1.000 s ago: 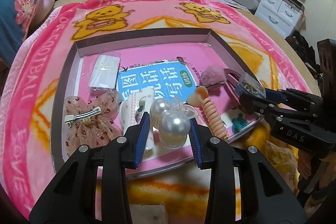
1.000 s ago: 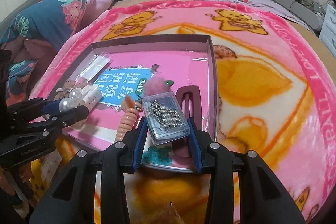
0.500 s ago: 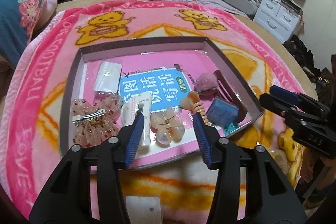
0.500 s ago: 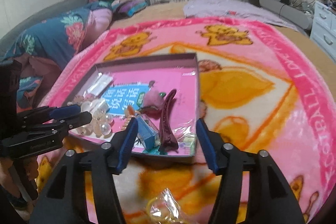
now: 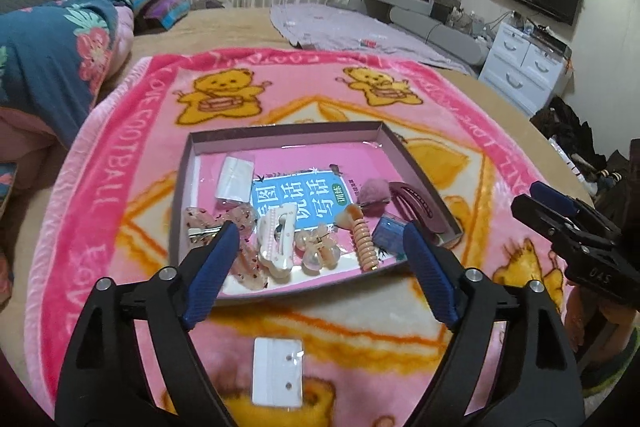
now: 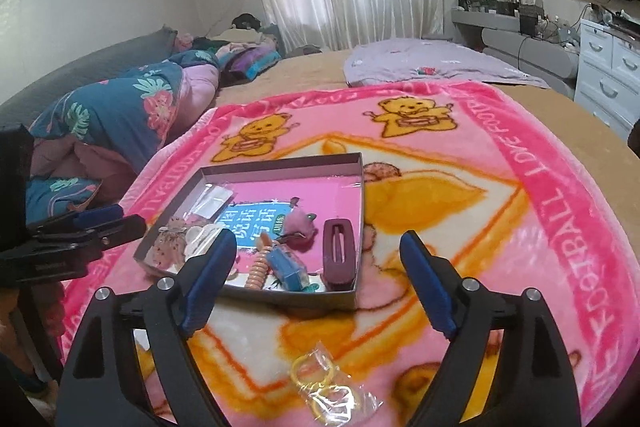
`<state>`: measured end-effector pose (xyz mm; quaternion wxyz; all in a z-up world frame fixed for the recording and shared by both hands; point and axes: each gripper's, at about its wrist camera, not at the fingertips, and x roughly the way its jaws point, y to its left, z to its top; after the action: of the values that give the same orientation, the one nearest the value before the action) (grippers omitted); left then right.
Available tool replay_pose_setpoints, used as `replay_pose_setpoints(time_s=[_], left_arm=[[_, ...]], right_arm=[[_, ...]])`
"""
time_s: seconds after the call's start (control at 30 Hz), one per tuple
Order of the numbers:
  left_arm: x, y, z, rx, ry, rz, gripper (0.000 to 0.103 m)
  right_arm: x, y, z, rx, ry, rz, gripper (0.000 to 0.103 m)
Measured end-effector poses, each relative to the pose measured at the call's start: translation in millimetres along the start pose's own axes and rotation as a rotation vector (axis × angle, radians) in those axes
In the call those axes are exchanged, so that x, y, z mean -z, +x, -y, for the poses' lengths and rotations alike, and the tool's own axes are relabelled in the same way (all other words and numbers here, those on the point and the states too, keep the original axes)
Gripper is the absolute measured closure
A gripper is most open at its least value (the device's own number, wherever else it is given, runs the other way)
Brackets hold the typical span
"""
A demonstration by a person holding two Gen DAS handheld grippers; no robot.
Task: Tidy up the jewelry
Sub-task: 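Open left tool to drop the pearls into the box while right tool drops the stud box, then grasp the white earring card with left tool while right tool grasps the yellow bangle bag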
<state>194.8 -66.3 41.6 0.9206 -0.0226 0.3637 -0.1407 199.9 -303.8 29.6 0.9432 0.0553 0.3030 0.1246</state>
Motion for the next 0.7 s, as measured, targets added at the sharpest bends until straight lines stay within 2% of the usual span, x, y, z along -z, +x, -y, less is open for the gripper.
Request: replay_pose_setpoints(time_s=[0.27, 0.7], left_arm=[[19.9, -27.8, 1.8, -0.041, 0.02, 0.022, 0.017], [50.6, -29.3, -19.6, -0.107, -0.007, -0.036, 0.017]], right_arm=[[12.2, -16.7, -5.9, -0.009, -0.029, -0.016, 0.017], [57.7, -9.6, -21.2, -0.01, -0.1, -0.177, 0.017]])
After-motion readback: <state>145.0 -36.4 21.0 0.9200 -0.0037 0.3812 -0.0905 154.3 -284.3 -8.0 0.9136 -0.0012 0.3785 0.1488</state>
